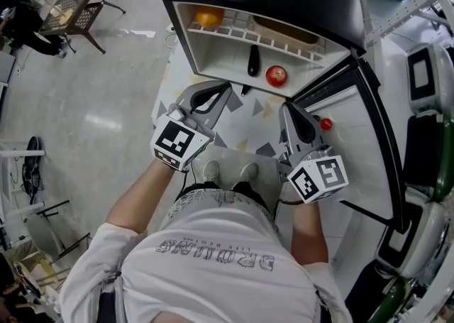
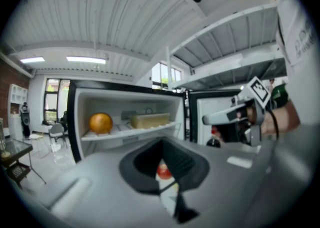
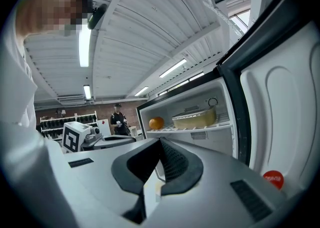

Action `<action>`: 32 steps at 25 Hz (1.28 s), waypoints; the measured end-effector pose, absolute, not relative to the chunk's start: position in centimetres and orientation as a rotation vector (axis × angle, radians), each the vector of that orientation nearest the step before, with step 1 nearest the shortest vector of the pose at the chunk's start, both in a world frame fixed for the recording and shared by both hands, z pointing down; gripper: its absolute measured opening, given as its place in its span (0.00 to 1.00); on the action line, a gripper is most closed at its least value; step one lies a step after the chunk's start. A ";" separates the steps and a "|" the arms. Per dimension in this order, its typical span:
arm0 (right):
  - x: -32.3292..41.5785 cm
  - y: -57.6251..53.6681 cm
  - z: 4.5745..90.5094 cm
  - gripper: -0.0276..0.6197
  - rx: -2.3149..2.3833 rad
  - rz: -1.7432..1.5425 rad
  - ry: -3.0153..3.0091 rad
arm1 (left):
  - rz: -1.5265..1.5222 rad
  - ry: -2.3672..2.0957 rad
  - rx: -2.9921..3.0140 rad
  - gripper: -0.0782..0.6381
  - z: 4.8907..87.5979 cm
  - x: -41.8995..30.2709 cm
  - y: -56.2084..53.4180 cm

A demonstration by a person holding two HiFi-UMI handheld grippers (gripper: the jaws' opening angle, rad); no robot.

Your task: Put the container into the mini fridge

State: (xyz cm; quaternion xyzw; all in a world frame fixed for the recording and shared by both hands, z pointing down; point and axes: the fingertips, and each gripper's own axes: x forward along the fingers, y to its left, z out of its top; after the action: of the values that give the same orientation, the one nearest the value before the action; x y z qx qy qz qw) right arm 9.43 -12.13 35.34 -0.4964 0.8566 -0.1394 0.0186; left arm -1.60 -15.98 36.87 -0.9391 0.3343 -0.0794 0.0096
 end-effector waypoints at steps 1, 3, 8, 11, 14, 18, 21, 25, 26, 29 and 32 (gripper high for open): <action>9.4 -12.1 35.4 0.05 -1.540 -0.434 2.662 | -0.247 1.044 -2.932 0.12 36.8 -1.5 -15.9; 9.4 -12.0 35.4 0.05 -1.535 -0.436 2.667 | -0.245 1.045 -2.933 0.12 36.8 -1.5 -15.9; 9.2 -11.9 35.4 0.05 -1.521 -0.432 2.682 | -0.230 1.049 -2.939 0.12 36.5 -1.3 -15.9; 9.1 -11.9 35.4 0.05 -1.513 -0.435 2.686 | -0.226 1.054 -2.937 0.12 36.4 -1.3 -16.0; 9.1 -12.0 35.5 0.05 -1.511 -0.435 2.687 | -0.229 1.058 -2.941 0.12 36.5 -1.3 -16.1; 9.1 -12.1 35.6 0.05 -1.509 -0.439 2.689 | -0.218 1.070 -2.952 0.12 36.5 -1.5 -16.3; 9.0 -12.2 35.7 0.05 -1.510 -0.445 2.694 | -0.219 1.072 -2.956 0.12 36.6 -1.5 -16.4; 9.0 -12.3 35.8 0.05 -1.513 -0.449 2.695 | -0.223 1.074 -2.961 0.12 36.7 -1.5 -16.5; 9.0 -12.3 35.8 0.05 -1.513 -0.449 2.695 | -0.222 1.074 -2.962 0.12 36.7 -1.5 -16.6; 9.0 -12.4 35.8 0.05 -1.509 -0.457 2.693 | -0.225 1.073 -2.964 0.12 36.8 -1.5 -16.6; 9.1 -12.6 35.9 0.05 -1.505 -0.465 2.691 | -0.233 1.072 -2.963 0.12 37.0 -1.4 -16.7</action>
State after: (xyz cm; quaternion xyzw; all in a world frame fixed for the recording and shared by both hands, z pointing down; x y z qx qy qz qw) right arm 9.08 -12.57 35.94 -0.4826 0.8630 -0.1491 0.0117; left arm -1.36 -16.70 37.00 -0.9377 0.3394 -0.0736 -0.0089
